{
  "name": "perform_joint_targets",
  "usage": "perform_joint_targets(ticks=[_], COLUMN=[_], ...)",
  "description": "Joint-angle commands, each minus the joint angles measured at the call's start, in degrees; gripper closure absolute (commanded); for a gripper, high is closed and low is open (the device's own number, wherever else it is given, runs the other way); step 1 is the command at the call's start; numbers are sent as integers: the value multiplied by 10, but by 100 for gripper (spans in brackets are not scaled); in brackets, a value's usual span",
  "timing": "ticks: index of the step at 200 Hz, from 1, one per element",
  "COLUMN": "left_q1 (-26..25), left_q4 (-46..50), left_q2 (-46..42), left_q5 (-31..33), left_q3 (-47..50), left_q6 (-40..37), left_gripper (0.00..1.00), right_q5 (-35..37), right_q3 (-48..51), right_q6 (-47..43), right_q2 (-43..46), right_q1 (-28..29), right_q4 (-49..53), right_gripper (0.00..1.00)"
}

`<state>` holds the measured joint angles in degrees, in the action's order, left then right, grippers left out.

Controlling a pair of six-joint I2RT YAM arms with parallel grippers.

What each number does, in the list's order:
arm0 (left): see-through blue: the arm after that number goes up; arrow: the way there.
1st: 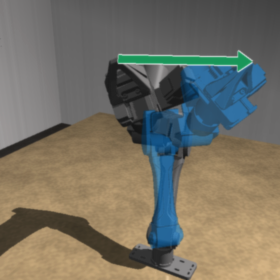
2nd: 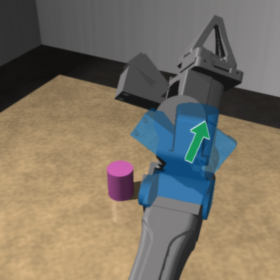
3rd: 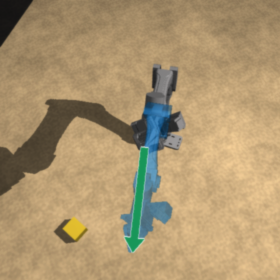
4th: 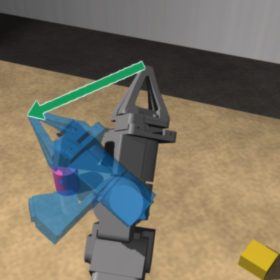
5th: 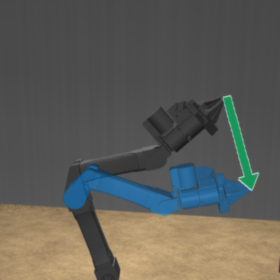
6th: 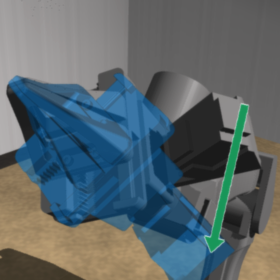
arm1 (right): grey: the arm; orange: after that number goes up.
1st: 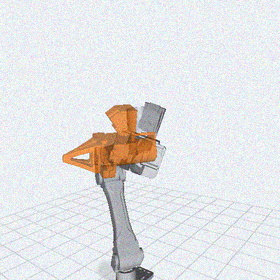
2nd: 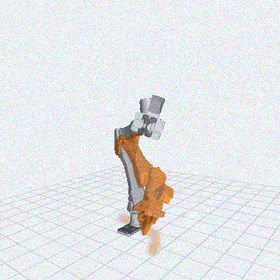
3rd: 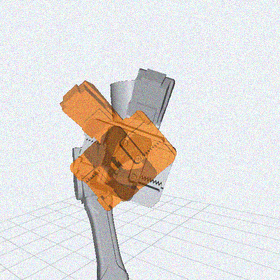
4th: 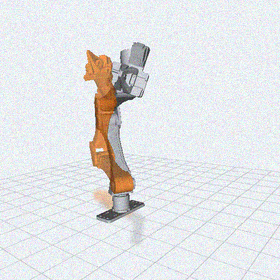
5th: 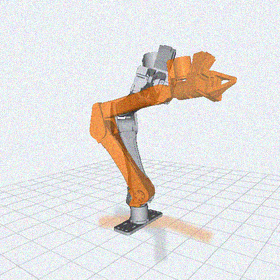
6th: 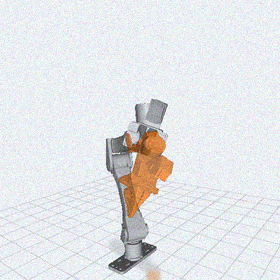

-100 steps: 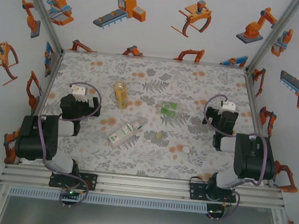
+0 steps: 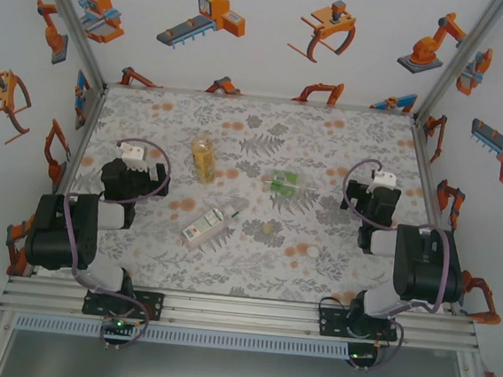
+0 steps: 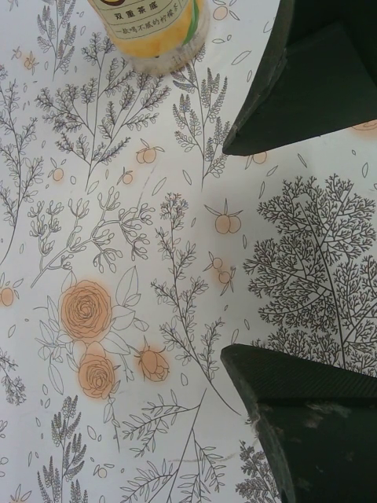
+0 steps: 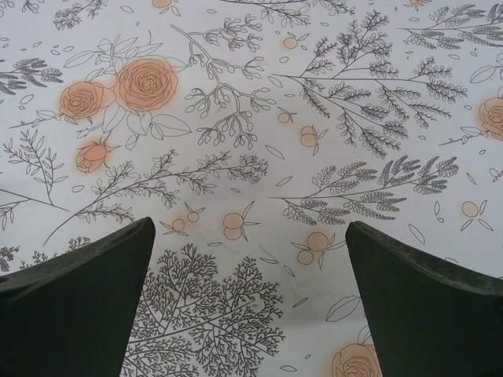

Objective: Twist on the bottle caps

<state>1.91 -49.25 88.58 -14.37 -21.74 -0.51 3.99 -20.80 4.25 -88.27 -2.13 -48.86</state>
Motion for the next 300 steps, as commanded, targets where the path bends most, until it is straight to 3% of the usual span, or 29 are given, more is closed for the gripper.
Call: perform_joint_targets(ticks=[1, 99, 119, 157, 201, 252, 281, 300], left_q1=[1, 2, 2, 1, 1, -17, -58, -86], left_q4=[-17, -16, -4, -3, -6, 136, 288, 390], left_q2=[-4, -4, -3, -3, -6, -128, -237, -297], left_q5=[0, 1, 42, 45, 51, 150, 221, 232], left_q3=[1, 1, -7, -8, -6, -28, -69, -113], left_q6=[1, 3, 17, 18, 19, 35, 51, 73], left_gripper=[3, 3, 3, 3, 3, 3, 3, 0], right_q5=[-5, -5, -5, -3, -27, -68, -94, -112], right_q3=[-14, -15, -15, -15, -6, -37, -70, -87], right_q6=[0, 0, 0, 1, -9, -12, 13, 29], right_q2=[1, 1, 1, 2, 53, 159, 208, 228], right_q1=[-3, -3, -3, -3, -3, -2, 0, 5], right_q4=[-3, -3, -3, -3, 20, 166, 265, 313], right_gripper=[1, 1, 1, 1, 1, 6, 9, 11])
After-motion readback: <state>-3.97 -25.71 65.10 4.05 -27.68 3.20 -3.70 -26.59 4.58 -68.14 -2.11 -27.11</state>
